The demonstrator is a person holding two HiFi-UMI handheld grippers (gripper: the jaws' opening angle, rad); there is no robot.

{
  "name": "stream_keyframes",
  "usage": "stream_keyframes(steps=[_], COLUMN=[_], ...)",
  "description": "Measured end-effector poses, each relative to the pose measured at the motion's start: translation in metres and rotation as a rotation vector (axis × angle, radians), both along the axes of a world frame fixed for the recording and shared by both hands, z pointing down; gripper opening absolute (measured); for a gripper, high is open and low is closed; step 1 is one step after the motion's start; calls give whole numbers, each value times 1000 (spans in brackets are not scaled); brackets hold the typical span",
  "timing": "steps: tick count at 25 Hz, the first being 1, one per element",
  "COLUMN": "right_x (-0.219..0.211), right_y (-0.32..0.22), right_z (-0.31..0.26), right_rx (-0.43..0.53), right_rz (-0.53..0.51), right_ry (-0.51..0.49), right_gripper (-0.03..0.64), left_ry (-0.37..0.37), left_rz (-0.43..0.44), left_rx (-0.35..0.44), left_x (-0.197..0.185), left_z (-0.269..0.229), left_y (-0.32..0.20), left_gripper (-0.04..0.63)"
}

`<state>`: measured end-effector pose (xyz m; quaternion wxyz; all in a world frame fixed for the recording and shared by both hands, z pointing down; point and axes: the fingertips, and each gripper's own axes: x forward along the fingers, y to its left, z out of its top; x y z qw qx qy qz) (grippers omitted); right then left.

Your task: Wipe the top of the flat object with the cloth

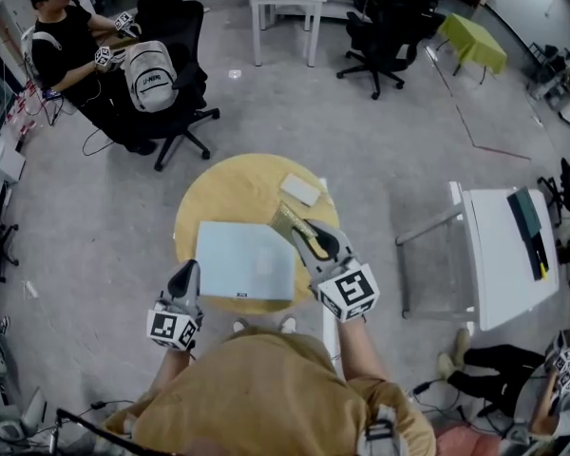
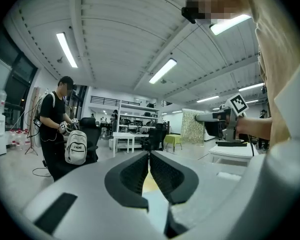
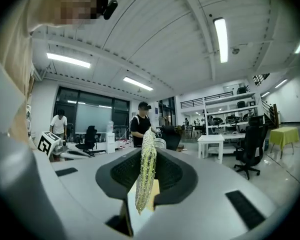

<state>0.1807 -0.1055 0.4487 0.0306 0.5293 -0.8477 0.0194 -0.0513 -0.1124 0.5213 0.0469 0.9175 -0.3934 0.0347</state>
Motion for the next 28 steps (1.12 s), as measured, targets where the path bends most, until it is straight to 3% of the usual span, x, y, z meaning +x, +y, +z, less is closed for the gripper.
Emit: stream_keyframes(steps=[7, 16, 28], right_x=[-21, -42, -56], right_y=[8, 4, -4], right_z=[-40, -73, -84], right_rx=[68, 127, 135], right_rz=[-40, -46, -84], right_ry=[-43, 3, 19], right_gripper=[62, 62, 61], left_ry=[10, 31, 32], left_rz=[-27, -61, -55], left_rx=[9, 30, -1], left_x=[-18, -43, -41], left_z=[-7, -21, -13], left_y=[-6, -16, -20], left_gripper=[14, 14, 15])
